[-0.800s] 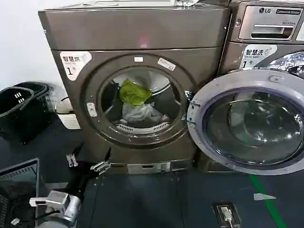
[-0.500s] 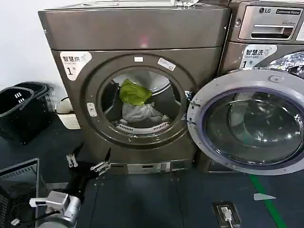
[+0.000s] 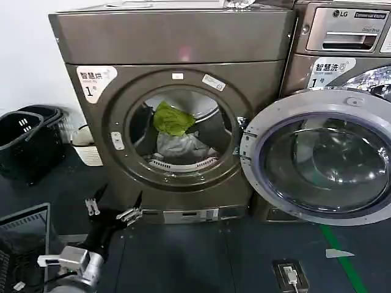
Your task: Grasp the clothes from the dryer.
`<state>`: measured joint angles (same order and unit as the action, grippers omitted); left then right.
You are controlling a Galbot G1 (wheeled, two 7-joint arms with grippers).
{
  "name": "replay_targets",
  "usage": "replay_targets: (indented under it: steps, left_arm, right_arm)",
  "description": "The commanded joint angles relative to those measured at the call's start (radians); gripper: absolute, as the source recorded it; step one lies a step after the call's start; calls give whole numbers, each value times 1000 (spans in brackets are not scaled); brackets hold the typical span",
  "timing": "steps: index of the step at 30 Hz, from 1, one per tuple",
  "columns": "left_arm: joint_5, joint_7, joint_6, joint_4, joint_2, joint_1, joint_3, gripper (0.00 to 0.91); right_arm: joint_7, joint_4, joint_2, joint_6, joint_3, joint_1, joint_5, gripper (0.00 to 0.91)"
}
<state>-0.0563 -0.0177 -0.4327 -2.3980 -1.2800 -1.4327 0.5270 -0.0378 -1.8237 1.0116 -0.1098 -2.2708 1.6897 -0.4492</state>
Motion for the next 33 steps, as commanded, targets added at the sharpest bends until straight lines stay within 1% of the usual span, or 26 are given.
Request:
replay_targets:
  steps: [1, 33]
  left_arm:
    - [1, 1, 0, 0, -1, -2, 0, 907]
    - [2, 1, 1, -4, 2, -5, 3, 907]
  right_arm:
    - [1, 1, -1, -3, 0, 0, -1, 907]
    - [12, -19, 11, -5, -1, 1, -17, 907]
